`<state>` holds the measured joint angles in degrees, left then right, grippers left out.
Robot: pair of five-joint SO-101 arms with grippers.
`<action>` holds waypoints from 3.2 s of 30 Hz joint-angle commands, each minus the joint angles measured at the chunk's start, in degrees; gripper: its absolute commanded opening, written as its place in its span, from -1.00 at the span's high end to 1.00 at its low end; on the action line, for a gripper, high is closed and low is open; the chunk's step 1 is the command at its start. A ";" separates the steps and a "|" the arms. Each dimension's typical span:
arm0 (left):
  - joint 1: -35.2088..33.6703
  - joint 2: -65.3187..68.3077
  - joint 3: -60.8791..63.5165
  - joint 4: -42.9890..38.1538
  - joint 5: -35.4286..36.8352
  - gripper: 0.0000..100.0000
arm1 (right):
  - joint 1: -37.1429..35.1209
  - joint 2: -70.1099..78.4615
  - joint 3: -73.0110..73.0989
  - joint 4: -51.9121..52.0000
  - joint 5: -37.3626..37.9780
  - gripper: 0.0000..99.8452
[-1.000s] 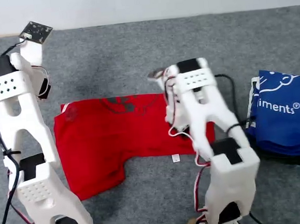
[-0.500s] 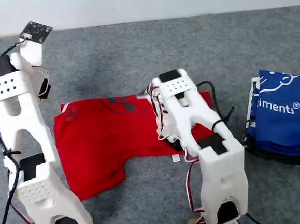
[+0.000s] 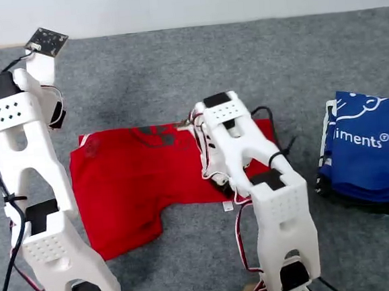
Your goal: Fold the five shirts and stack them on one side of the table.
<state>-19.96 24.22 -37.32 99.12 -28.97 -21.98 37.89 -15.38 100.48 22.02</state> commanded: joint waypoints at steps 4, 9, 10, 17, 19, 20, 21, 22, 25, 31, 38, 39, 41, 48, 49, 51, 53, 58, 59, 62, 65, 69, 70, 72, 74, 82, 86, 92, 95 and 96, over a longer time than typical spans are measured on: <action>0.18 -3.60 -0.40 1.32 -0.35 0.94 | -1.54 -7.25 0.35 2.42 -0.18 0.98; -1.05 -5.27 -0.57 1.32 -0.35 0.94 | -1.27 -15.87 0.26 1.89 0.00 0.98; -1.05 -5.89 -0.57 1.32 -0.35 0.94 | -0.48 -16.40 0.26 1.36 0.00 0.98; -0.70 -7.21 -0.40 1.32 -0.35 0.94 | 9.80 -9.45 0.62 0.04 1.41 0.98; -0.79 -7.21 -0.31 1.32 -0.35 0.94 | 12.09 -5.58 0.70 0.66 1.85 0.98; -0.79 -7.21 -0.22 1.32 -0.35 0.94 | 12.62 -3.38 0.70 1.01 1.93 0.98; -0.88 -7.21 -0.22 1.32 -0.35 0.94 | 12.70 -1.45 0.70 1.63 1.93 0.98; -0.88 -7.38 -0.22 1.32 -0.35 0.94 | 12.62 0.31 0.70 2.15 1.93 0.98; -0.88 -7.65 -0.48 1.32 -0.26 0.94 | 11.38 1.98 0.70 2.33 1.93 0.98; -2.73 -11.69 -0.57 1.32 2.11 0.94 | 8.31 -7.96 -0.70 2.24 1.93 0.98; -10.02 -21.45 -0.04 1.23 10.55 0.94 | -1.63 -21.93 -0.70 1.54 1.93 0.97; -12.13 -21.98 0.22 1.23 11.96 0.94 | -3.65 -22.29 -0.70 1.01 1.93 0.97; -16.70 -22.15 0.75 1.23 13.98 0.94 | -7.69 -22.37 -0.70 0.13 2.73 0.97; -29.36 -20.57 4.79 1.23 16.70 0.94 | -20.09 -22.20 -0.44 -3.30 6.77 0.62; -30.51 -20.48 5.67 1.23 16.70 0.94 | -21.76 -22.20 -0.44 -3.65 6.77 0.58; -32.00 -20.40 7.60 1.32 16.44 0.94 | -25.63 -22.20 -0.44 -4.79 6.77 0.55; -32.79 -20.40 9.80 1.32 16.35 0.94 | -29.93 -22.20 -0.44 -5.67 6.86 0.53; -33.93 -20.57 13.49 1.32 16.26 0.94 | -39.43 -18.15 -1.93 -7.25 6.51 0.50; -34.46 -20.40 13.58 1.23 16.26 0.94 | -40.66 -16.92 -2.55 -7.69 6.42 0.50; -35.87 -20.40 13.58 1.23 16.26 0.94 | -43.03 -13.05 -4.22 -9.36 6.77 0.50; -36.48 -20.40 13.67 1.23 16.18 0.94 | -44.88 -9.19 -6.15 -10.86 6.77 0.50; -36.48 -20.40 13.67 1.23 16.18 0.94 | -46.90 -3.56 -10.64 -11.30 6.86 0.50; -36.48 -20.40 13.67 1.23 16.18 0.94 | -47.08 -1.98 -11.78 -11.30 6.86 0.50; -36.48 -20.48 13.67 1.05 16.18 0.94 | -47.16 1.19 -13.80 -11.30 6.86 0.50; -36.48 -20.66 13.67 0.53 16.18 0.94 | -47.16 4.26 -15.65 -11.21 6.86 0.50; -36.48 -20.40 13.67 0.44 16.18 0.94 | -46.90 12.26 -21.71 -10.24 6.86 0.50; -36.48 -20.40 13.67 0.44 16.18 0.94 | -46.90 13.58 -22.95 -9.27 6.86 0.65; -36.48 -20.40 13.67 0.44 16.18 0.94 | -46.81 14.55 -23.21 -8.57 6.86 0.97; -36.40 -20.40 13.67 0.35 16.18 0.94 | -46.11 14.55 -23.21 -8.57 6.86 0.98; -36.31 -20.31 13.67 0.35 16.18 0.94 | -45.85 14.46 -23.21 -8.57 6.86 0.98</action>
<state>-56.09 4.79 -23.52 99.30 -12.97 -67.78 50.73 -38.51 91.34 28.18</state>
